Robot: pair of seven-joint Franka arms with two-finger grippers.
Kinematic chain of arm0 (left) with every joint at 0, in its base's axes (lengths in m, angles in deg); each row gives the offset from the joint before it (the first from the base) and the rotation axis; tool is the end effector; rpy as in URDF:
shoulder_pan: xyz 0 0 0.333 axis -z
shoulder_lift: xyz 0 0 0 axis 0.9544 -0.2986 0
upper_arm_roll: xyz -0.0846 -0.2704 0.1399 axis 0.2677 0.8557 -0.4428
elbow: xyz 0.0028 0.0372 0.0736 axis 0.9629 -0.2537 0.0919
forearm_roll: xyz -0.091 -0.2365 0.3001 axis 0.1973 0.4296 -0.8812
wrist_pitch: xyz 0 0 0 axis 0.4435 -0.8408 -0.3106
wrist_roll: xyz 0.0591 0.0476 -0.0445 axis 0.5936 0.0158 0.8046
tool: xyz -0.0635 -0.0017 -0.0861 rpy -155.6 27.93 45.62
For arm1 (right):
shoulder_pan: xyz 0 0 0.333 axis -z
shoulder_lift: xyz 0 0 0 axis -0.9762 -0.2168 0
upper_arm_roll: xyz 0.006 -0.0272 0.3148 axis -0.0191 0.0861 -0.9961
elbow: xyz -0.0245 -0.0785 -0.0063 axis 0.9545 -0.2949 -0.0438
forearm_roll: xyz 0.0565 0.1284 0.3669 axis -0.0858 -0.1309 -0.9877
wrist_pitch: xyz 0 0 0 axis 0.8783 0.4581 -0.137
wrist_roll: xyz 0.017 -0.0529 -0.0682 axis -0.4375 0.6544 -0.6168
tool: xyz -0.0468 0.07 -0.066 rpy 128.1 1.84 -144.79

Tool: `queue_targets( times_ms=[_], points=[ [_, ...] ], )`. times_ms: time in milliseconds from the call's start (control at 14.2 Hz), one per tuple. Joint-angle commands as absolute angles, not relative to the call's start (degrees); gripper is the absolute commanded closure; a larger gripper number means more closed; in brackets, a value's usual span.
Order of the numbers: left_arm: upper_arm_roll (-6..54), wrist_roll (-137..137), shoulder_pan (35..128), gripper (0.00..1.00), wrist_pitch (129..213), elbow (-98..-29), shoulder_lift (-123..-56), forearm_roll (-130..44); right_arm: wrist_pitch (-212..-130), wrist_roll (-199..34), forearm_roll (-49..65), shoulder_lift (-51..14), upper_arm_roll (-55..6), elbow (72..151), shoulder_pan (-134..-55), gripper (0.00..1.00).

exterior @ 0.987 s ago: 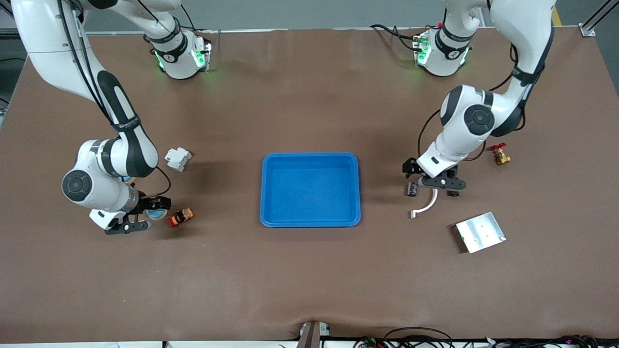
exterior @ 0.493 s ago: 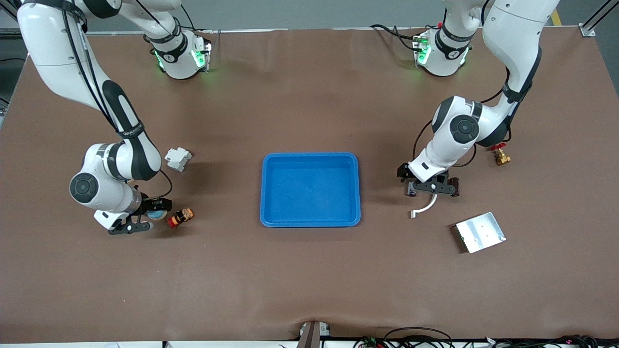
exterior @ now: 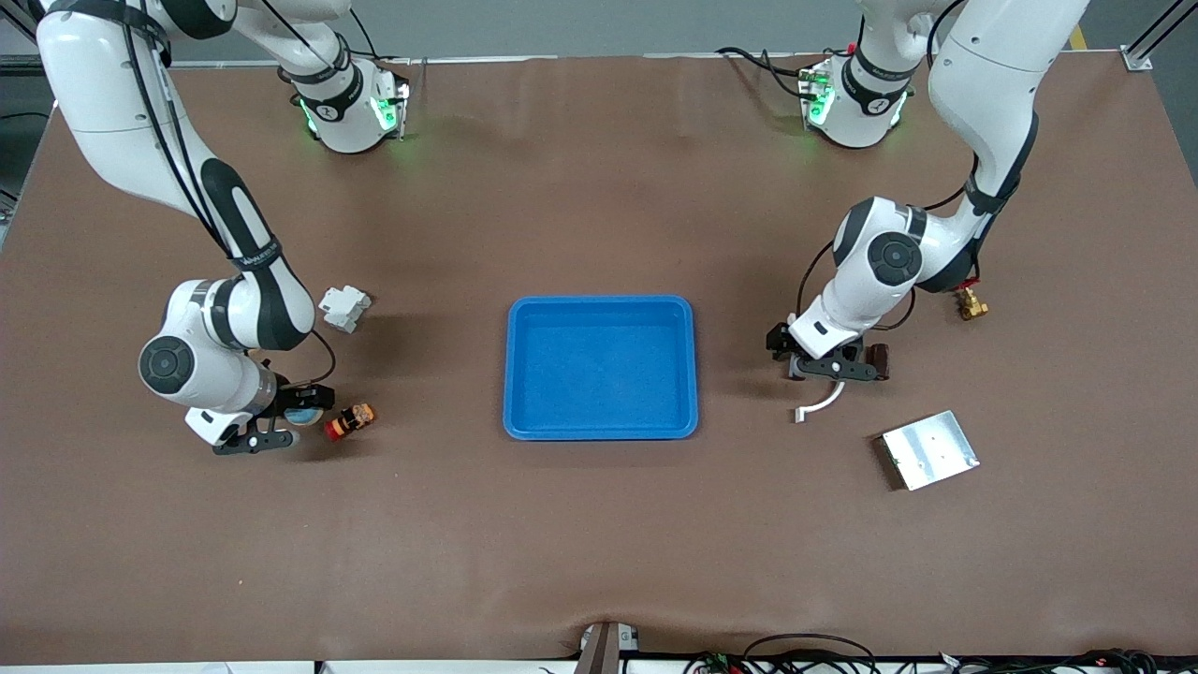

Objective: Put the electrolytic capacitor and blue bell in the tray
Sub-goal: 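Grasp the bell with the right gripper while the left gripper grasps the capacitor, then carry the bell and capacitor into the tray with both grippers and release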

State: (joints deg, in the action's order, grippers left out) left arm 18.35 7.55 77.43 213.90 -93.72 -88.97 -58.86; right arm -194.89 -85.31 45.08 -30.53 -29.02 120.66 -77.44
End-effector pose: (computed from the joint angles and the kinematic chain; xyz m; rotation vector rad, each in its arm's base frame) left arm 0.5186 -0.1702 0.1782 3.0602 -0.2133 0.1282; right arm 0.6270 -0.0085 0.1708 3.1281 0.1966 -0.1154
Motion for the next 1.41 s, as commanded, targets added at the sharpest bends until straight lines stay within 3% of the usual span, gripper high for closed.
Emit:
queue_targets(
  times_ms=[0,70,352,493,705,916,1339],
  points=[
    [18.28,8.90,77.20,0.92,214.85,-93.54,-89.03,-60.46,-194.30,-85.64,45.00,-30.01,-28.91,120.28,-78.09,0.41],
    [18.28,8.90,77.20,1.00,214.85,-93.54,-88.94,-60.54,-194.13,-85.12,44.91,-29.75,-28.82,120.10,-78.44,0.48],
    [18.28,9.68,77.37,1.00,214.85,-93.27,-88.50,-60.54,-186.95,-84.85,44.21,-27.64,-28.73,116.95,-80.38,0.81],
    [18.36,13.18,77.28,1.00,214.59,-92.66,-88.06,-60.46,-180.27,-82.23,44.21,-27.46,-28.82,113.17,-81.52,0.83],
    [18.71,24.95,77.81,1.00,211.27,-90.12,-86.66,-60.54,-177.35,-72.58,44.12,-26.76,-29.34,111.14,-85.64,0.83],
    [19.15,37.25,79.91,1.00,202.74,-85.29,-86.30,-60.46,-177.16,-66.06,40.37,-26.58,-29.00,109.64,-92.75,0.83],
    [23.28,74.75,80.53,1.00,199.84,-80.02,-86.04,-59.75,-177.34,-49.64,36.04,-26.75,-29.95,108.59,-102.25,0.90]
  ],
)
